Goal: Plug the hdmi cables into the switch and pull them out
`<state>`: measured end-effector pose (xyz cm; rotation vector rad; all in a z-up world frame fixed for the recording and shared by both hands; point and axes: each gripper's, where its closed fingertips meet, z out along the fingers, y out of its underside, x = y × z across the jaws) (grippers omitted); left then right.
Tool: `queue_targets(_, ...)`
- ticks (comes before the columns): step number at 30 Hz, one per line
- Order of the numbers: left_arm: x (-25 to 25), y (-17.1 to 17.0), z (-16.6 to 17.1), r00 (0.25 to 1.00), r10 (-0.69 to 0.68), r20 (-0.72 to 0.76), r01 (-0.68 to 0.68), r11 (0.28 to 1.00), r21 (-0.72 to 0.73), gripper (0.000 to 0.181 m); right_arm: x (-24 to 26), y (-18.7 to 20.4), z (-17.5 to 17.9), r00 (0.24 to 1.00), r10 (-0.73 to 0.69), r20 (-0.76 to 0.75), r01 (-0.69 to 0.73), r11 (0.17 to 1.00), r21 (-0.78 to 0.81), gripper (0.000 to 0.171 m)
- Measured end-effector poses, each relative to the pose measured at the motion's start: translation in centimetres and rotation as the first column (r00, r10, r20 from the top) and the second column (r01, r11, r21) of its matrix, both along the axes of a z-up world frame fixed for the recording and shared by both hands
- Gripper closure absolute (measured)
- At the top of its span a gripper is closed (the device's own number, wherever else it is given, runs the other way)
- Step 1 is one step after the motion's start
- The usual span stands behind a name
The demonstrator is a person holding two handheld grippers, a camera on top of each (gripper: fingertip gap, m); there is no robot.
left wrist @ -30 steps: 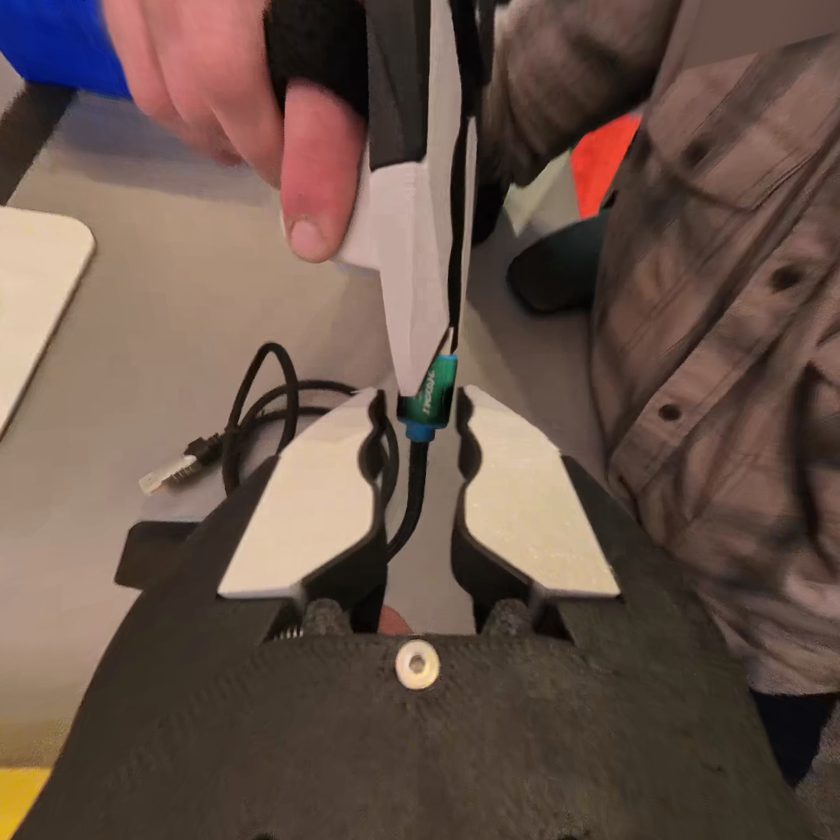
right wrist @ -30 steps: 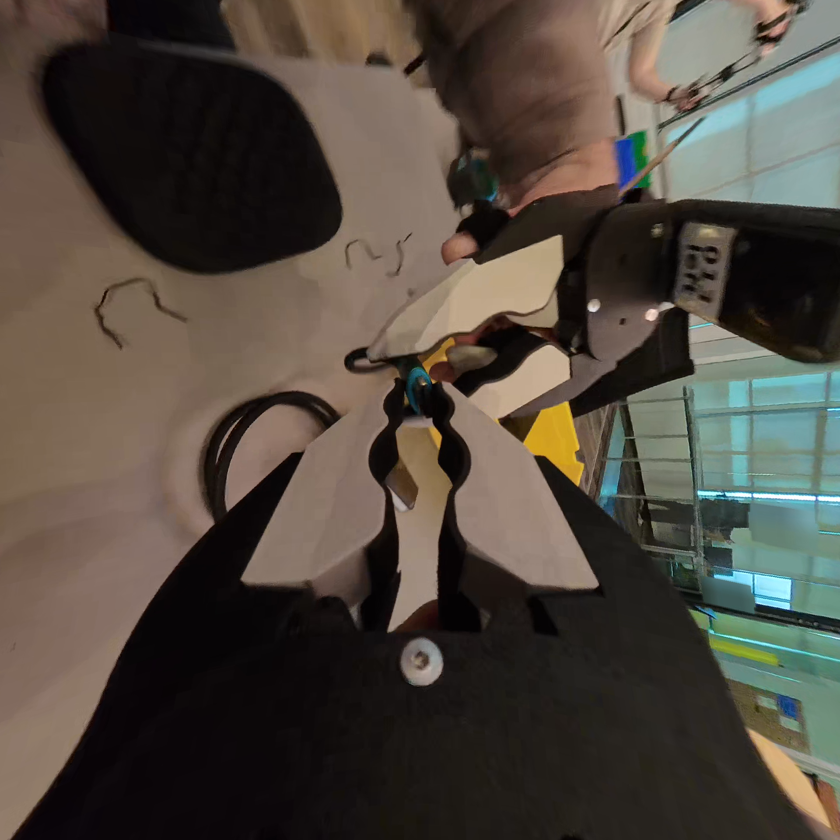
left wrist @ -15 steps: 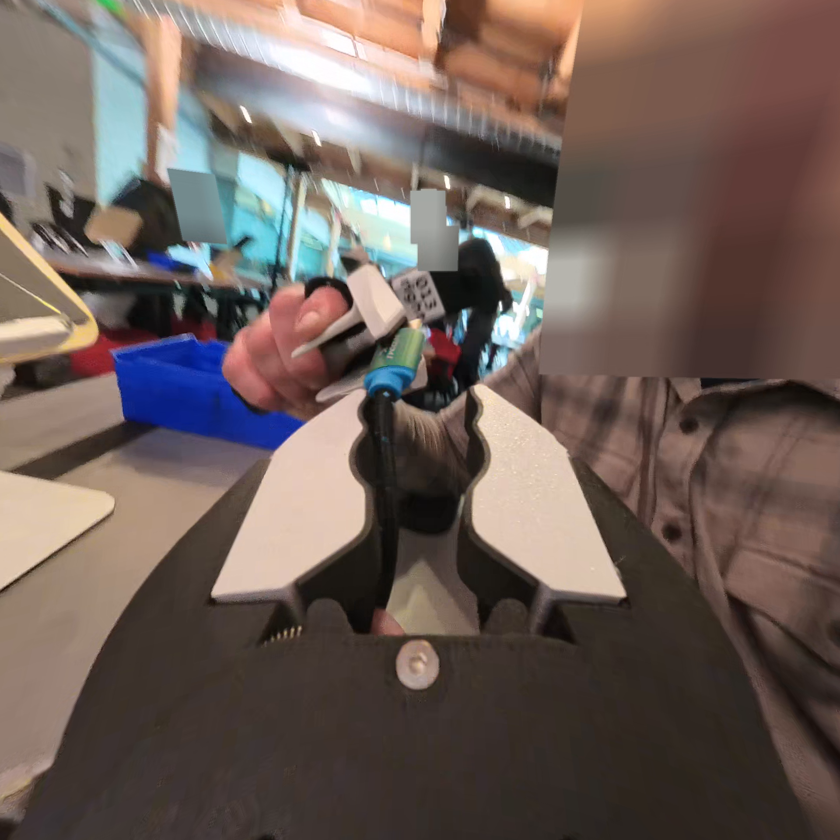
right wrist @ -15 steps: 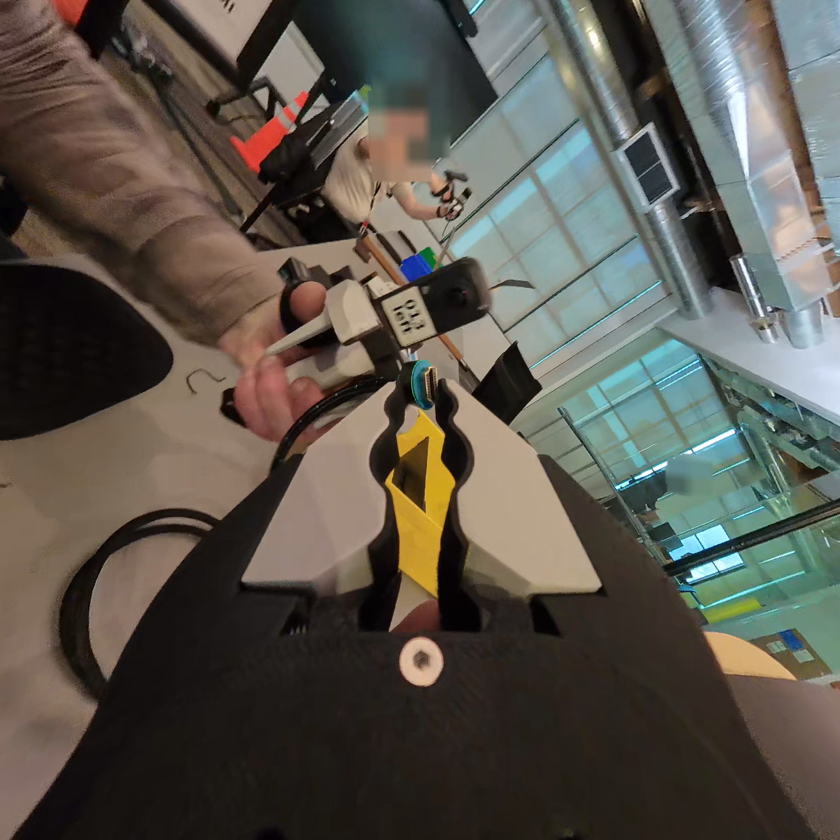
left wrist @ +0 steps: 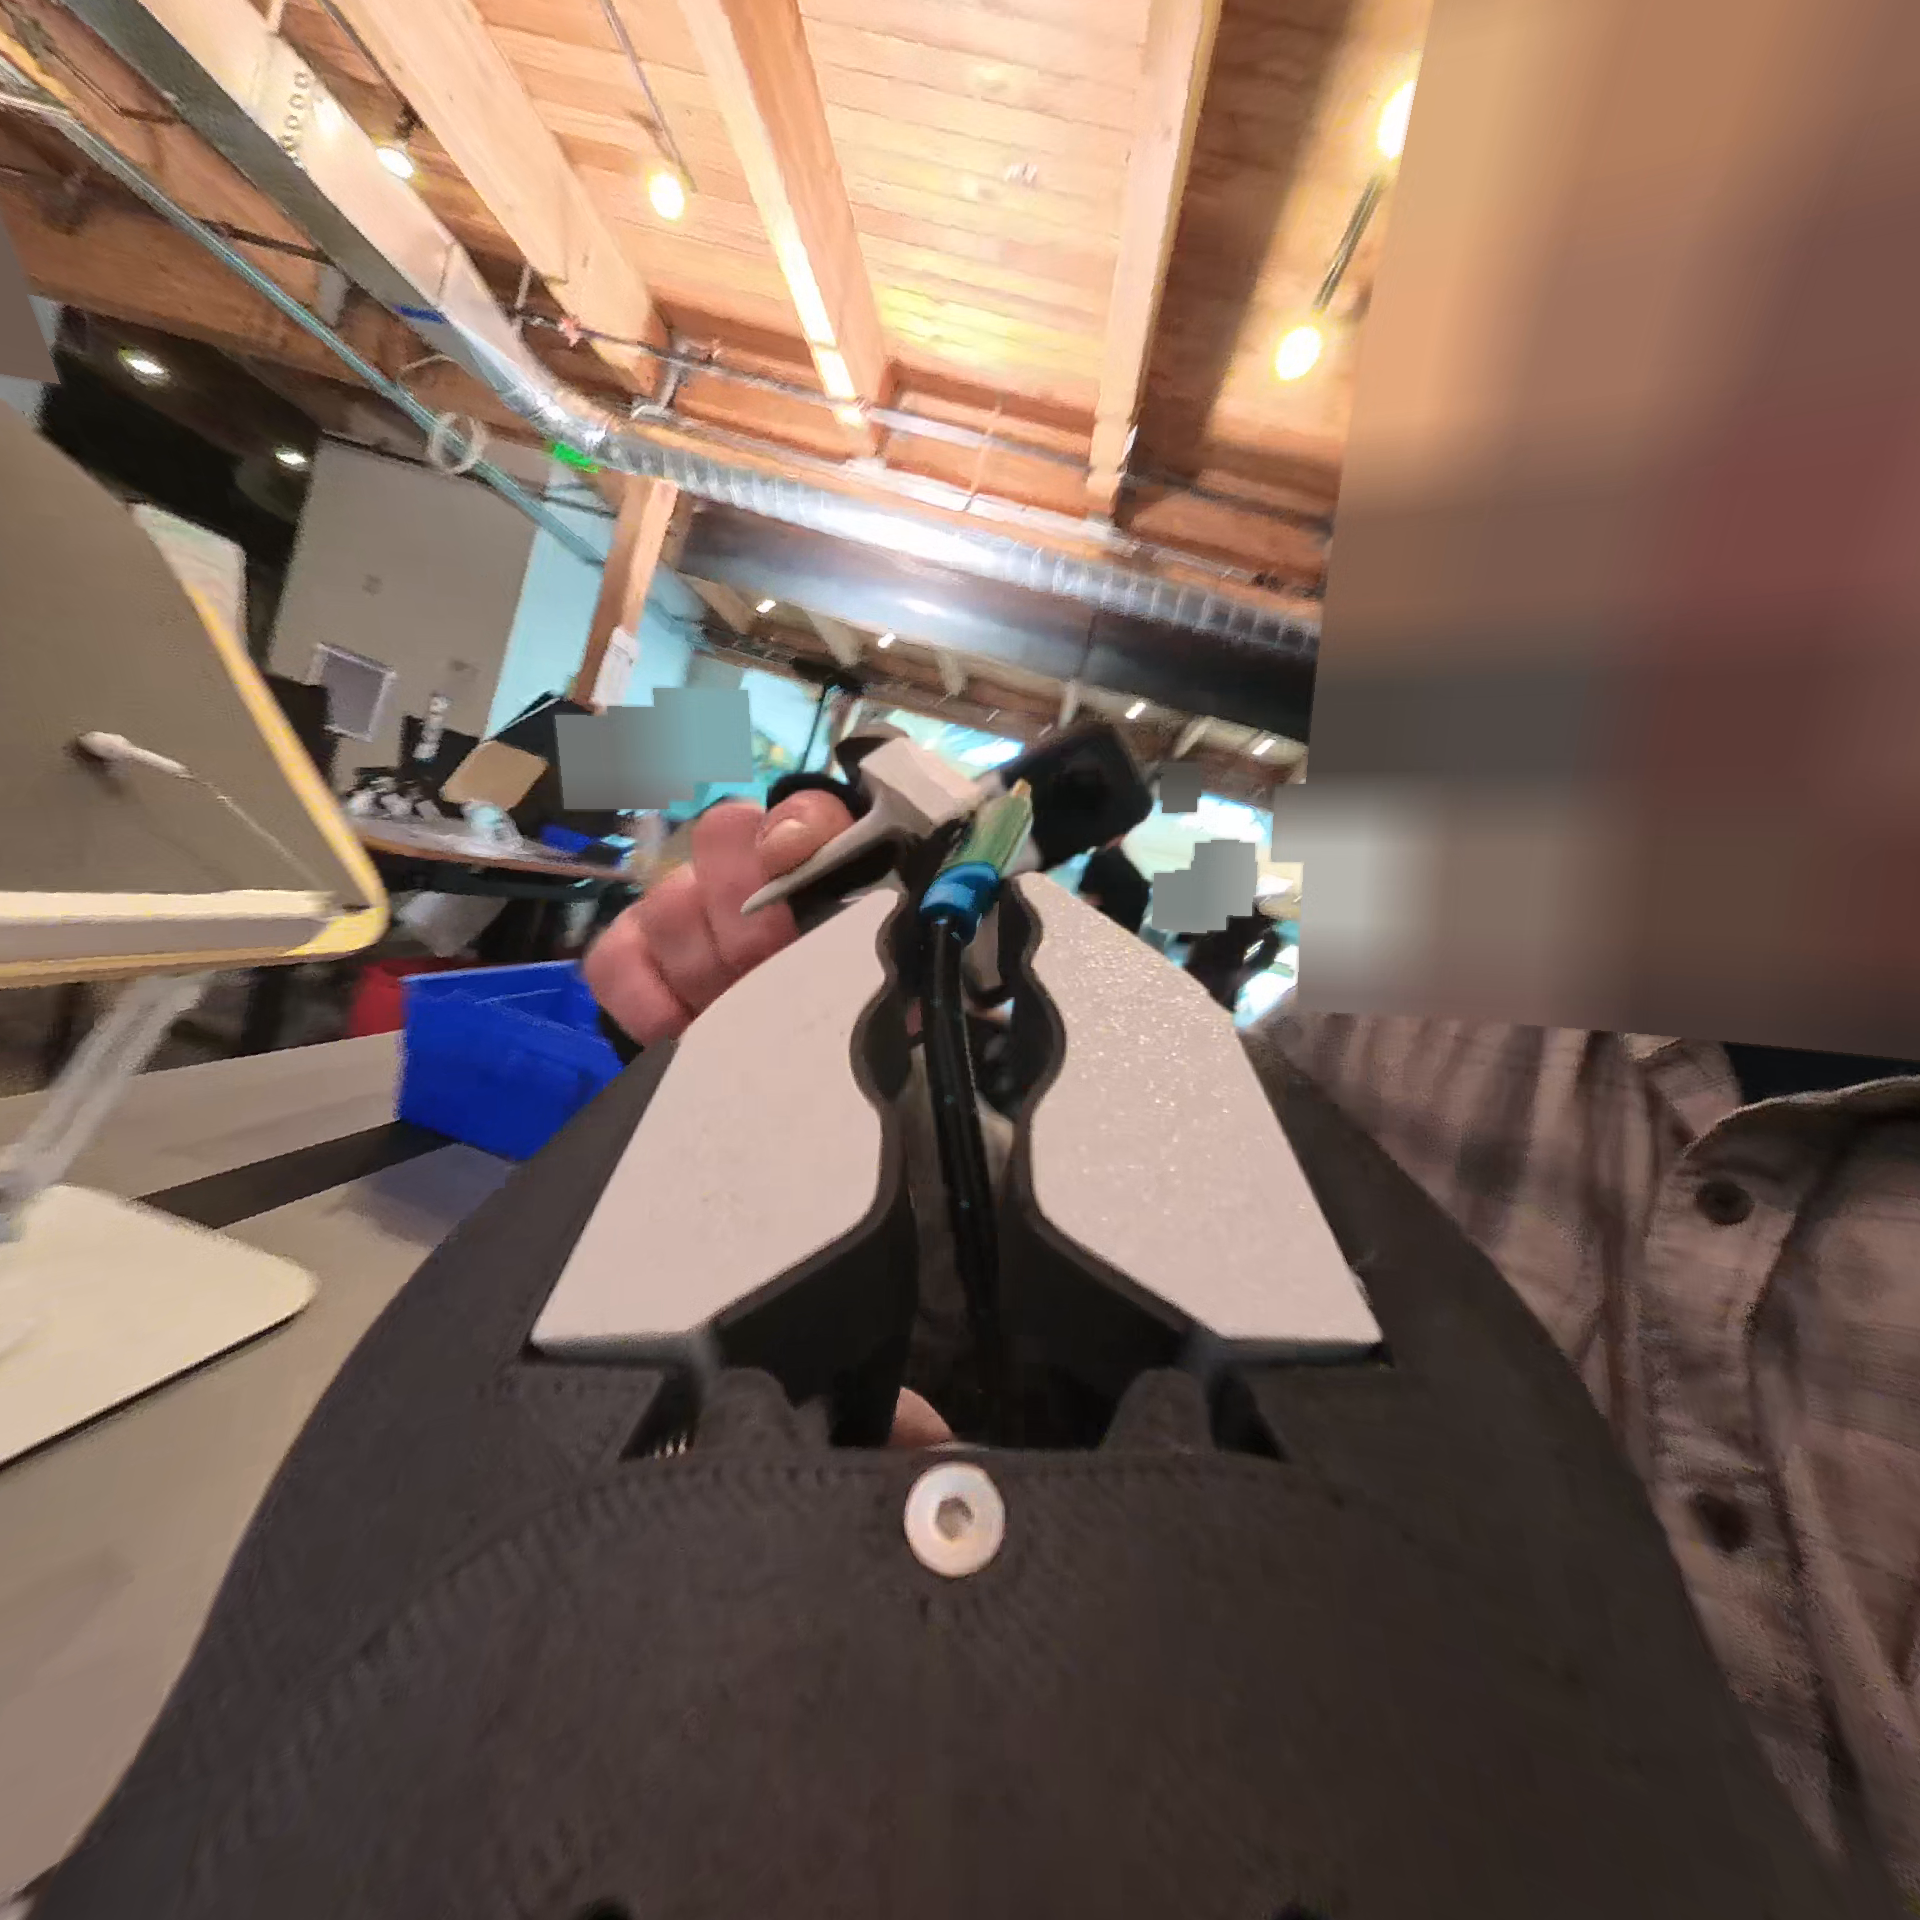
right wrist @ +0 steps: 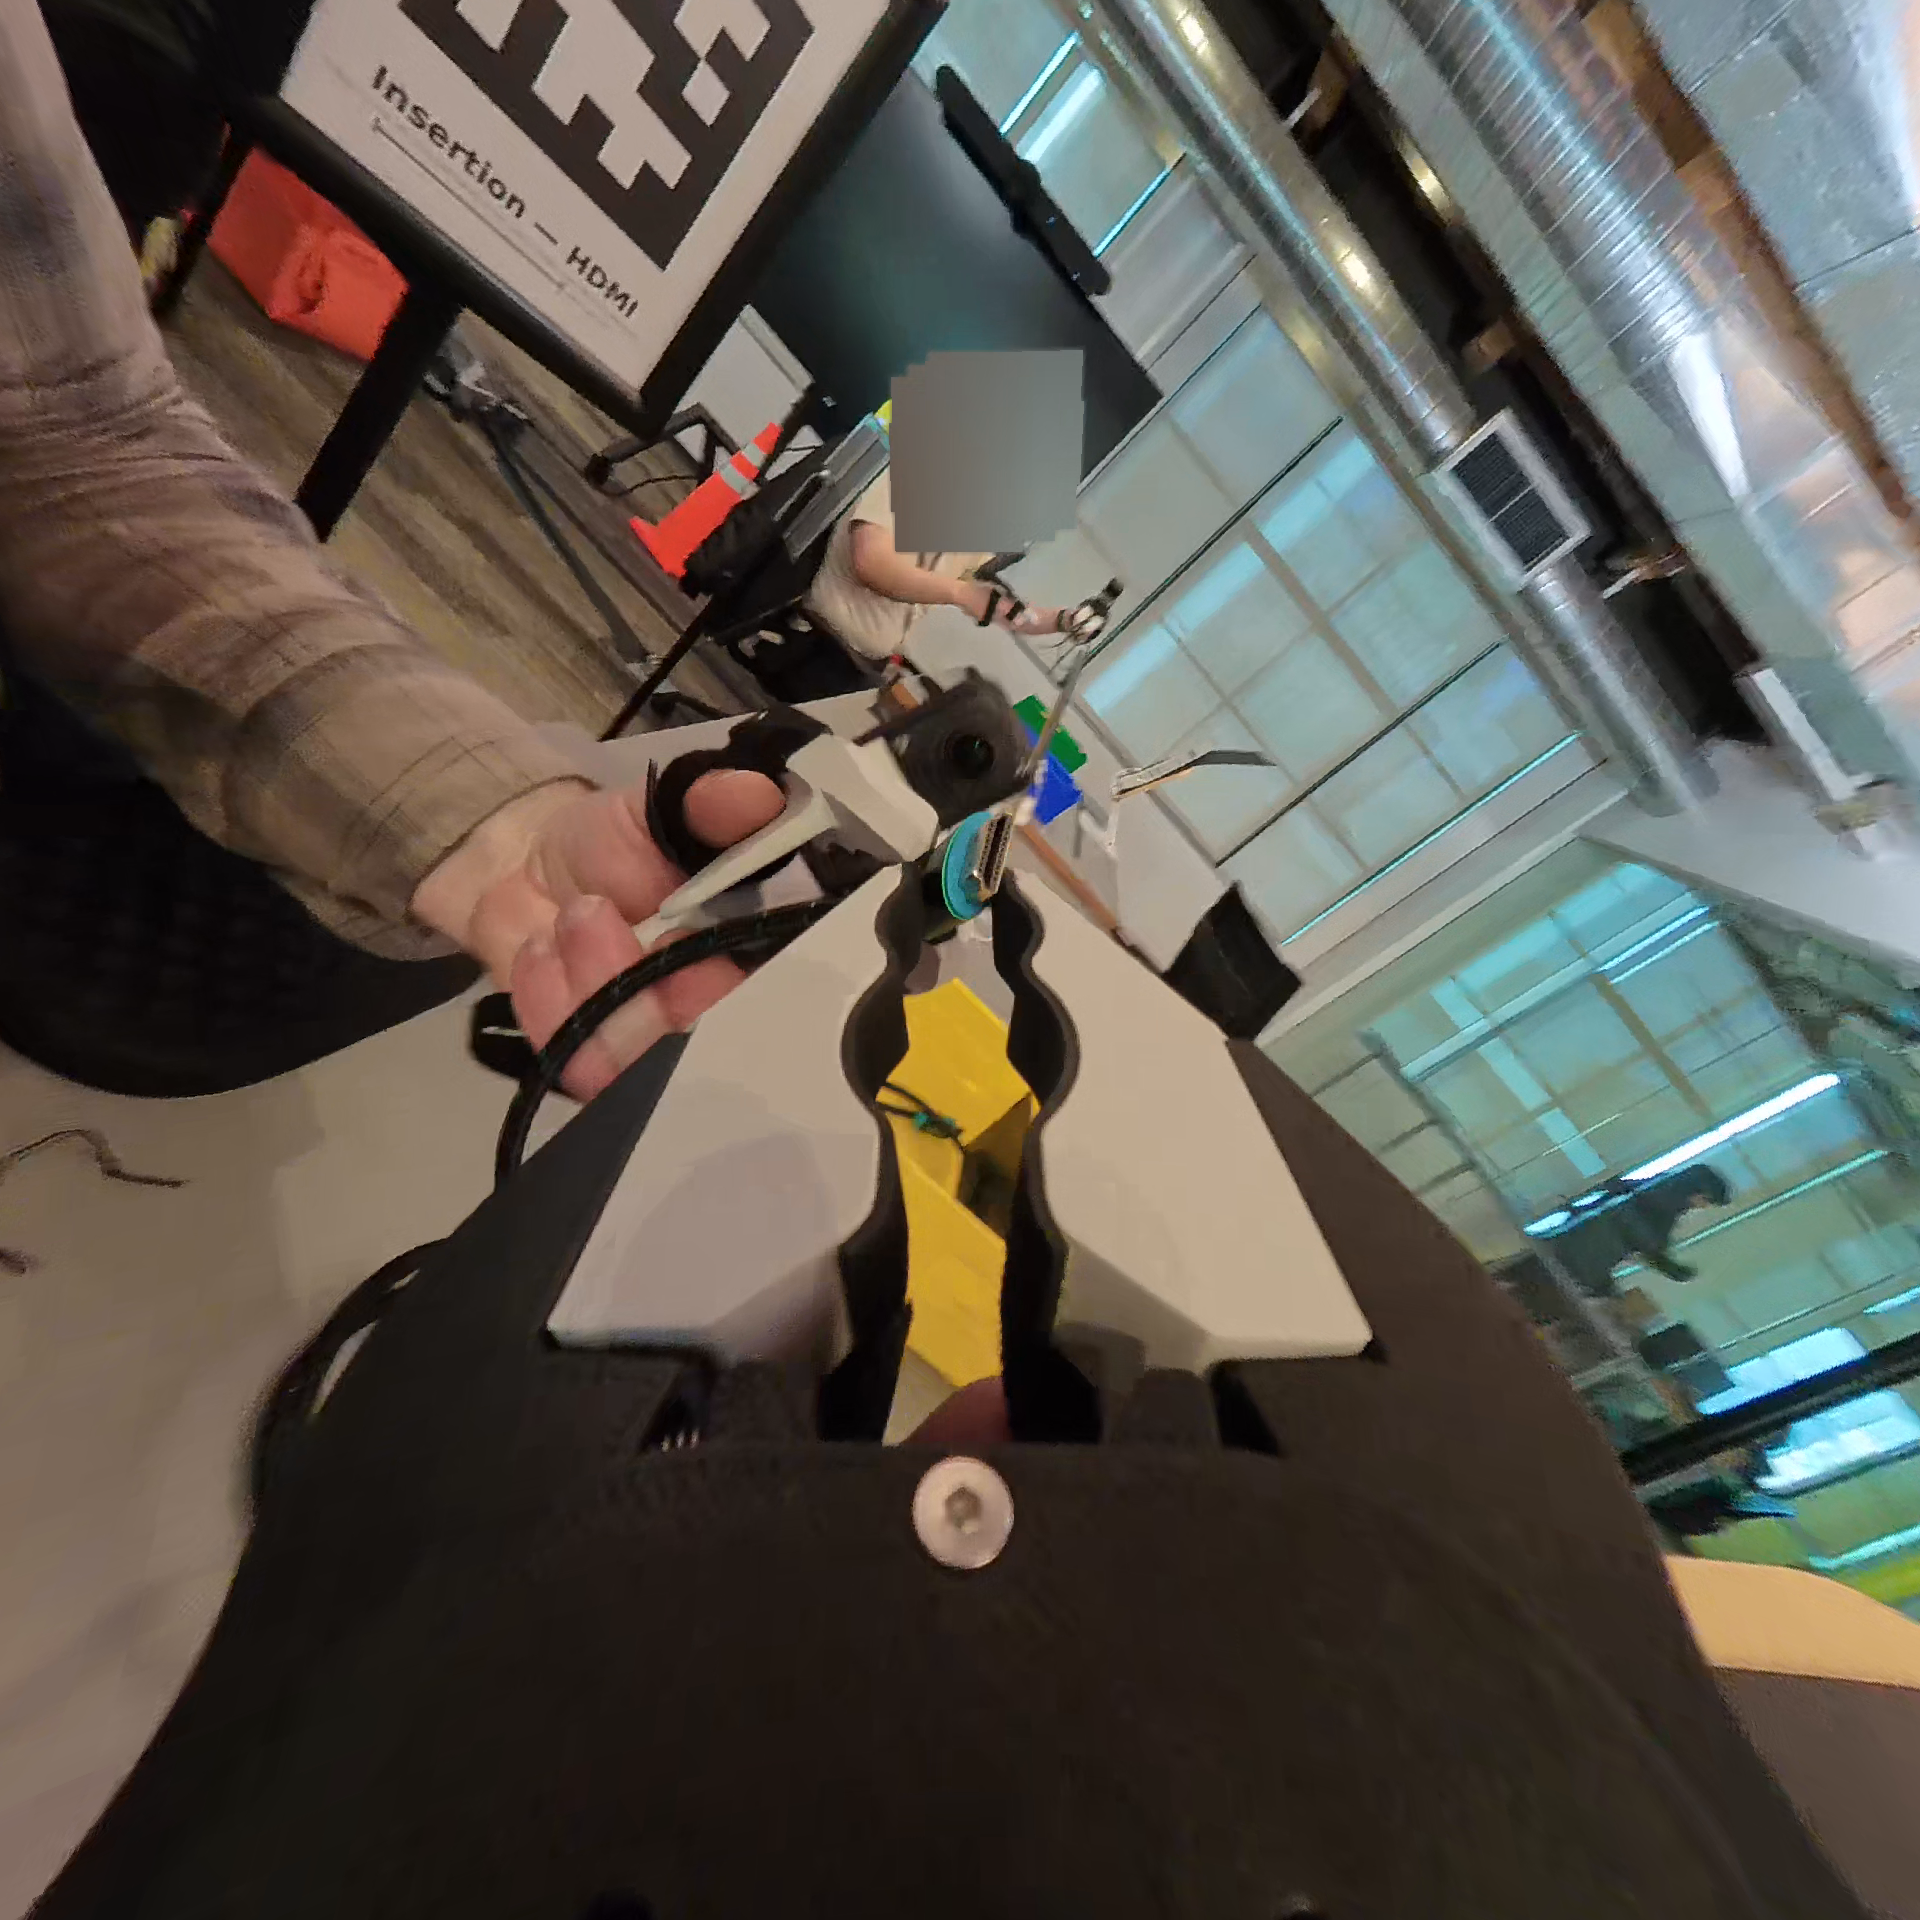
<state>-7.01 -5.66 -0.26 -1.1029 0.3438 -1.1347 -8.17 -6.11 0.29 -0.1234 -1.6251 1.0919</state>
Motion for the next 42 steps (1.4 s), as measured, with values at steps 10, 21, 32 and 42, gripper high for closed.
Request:
queue_targets(10,-1.4,1.1,-1.2,0.52,0.517,-0.68,-0.512,0.826,0.236,0.171,0.1,2.7,-1.2,0.951,-0.288,0.112,0.247,0.926,0.286,0.139)
queue_targets(21,-1.7,2.5,-2.2,-0.183,0.543,-0.82,-0.541,0.641,0.545,0.171,-2.4,4.0,-2.9,0.831,-0.538,-0.141,0.496,0.601,0.627,0.162)
queue_targets(32,-1.7,2.0,1.8,0.754,0.406,-0.517,-0.511,0.856,-0.074,0.133,-3.1,4.0,1.0,0.741,-0.537,-0.404,0.672,0.583,0.457,0.161)
queue_targets(42,-1.8,3.9,1.6,0.697,0.583,-0.418,-0.646,0.763,-0.014,0.148,-3.7,3.4,1.7,0.703,-0.585,-0.404,0.708,0.627,0.324,0.16)
